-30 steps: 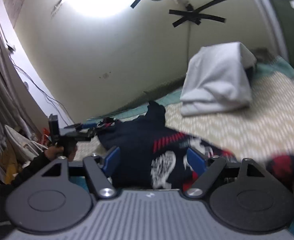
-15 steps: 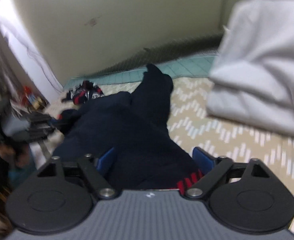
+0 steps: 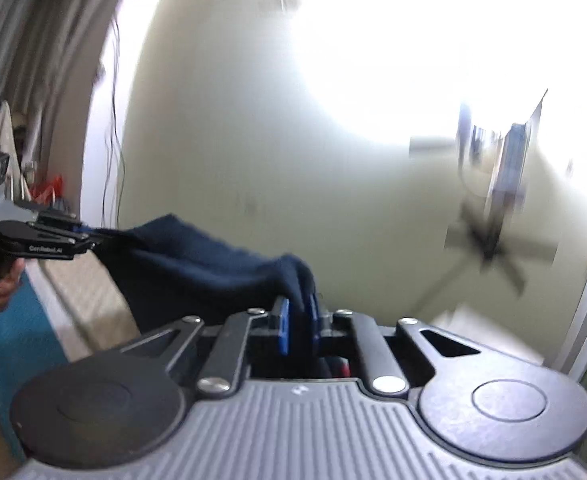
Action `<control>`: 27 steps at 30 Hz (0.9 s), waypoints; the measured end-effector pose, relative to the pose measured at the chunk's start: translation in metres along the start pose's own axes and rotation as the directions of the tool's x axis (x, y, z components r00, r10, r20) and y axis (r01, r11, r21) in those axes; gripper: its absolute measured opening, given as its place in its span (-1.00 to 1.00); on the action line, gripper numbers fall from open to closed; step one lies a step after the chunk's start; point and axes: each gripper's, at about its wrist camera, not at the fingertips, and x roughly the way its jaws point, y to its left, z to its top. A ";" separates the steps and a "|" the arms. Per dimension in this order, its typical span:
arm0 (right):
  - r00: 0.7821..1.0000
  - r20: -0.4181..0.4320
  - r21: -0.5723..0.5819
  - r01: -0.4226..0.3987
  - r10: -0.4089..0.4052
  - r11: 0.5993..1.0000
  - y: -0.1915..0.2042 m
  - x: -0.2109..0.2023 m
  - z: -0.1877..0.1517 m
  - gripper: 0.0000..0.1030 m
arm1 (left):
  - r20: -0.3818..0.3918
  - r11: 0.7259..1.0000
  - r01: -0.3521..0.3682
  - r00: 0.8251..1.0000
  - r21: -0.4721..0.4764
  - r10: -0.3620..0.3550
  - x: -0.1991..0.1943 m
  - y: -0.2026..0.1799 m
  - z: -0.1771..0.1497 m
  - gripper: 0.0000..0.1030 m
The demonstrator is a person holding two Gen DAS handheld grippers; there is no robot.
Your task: Fold small clothes
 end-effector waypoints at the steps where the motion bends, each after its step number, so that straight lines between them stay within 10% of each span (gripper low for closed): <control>1: 0.998 0.065 -0.013 0.017 -0.016 1.000 0.004 -0.013 0.016 -1.00 | 0.042 1.000 -0.013 0.999 -0.014 0.014 -0.013 0.000 0.014 -0.83; 8: 0.920 0.392 0.003 -0.014 0.011 1.000 0.005 -0.089 0.102 -1.00 | 0.306 0.994 -0.093 0.949 0.051 0.073 -0.098 -0.026 0.088 -0.95; 11: 0.923 0.366 0.040 -0.139 0.115 0.989 -0.001 -0.085 0.096 -1.00 | 0.444 0.971 -0.202 0.887 0.125 0.127 -0.132 -0.044 0.091 -0.96; 13: 0.936 0.278 0.112 -0.255 0.216 0.961 -0.006 -0.062 0.075 -1.00 | 0.444 0.973 -0.193 0.888 0.126 0.119 -0.149 -0.045 0.087 -0.96; 14: 0.940 0.234 0.149 -0.287 0.248 0.946 -0.007 -0.048 0.061 -0.94 | 0.428 0.972 -0.198 0.895 0.124 0.128 -0.153 -0.045 0.080 -0.96; 17: 0.935 0.123 0.237 -0.352 0.331 0.906 -0.007 -0.001 0.006 0.75 | 0.297 0.969 -0.214 0.940 0.127 0.169 -0.137 -0.032 0.052 -0.94; 21: 0.897 -0.038 0.257 -0.417 0.440 0.872 0.019 0.038 -0.052 0.68 | 0.011 0.981 -0.183 0.983 0.061 0.183 -0.114 -0.012 -0.012 -0.81; 27: 0.779 -0.265 0.238 -0.518 0.568 0.822 0.071 0.078 -0.081 0.36 | -0.195 0.980 -0.156 0.972 -0.120 0.131 -0.129 0.005 -0.104 -0.01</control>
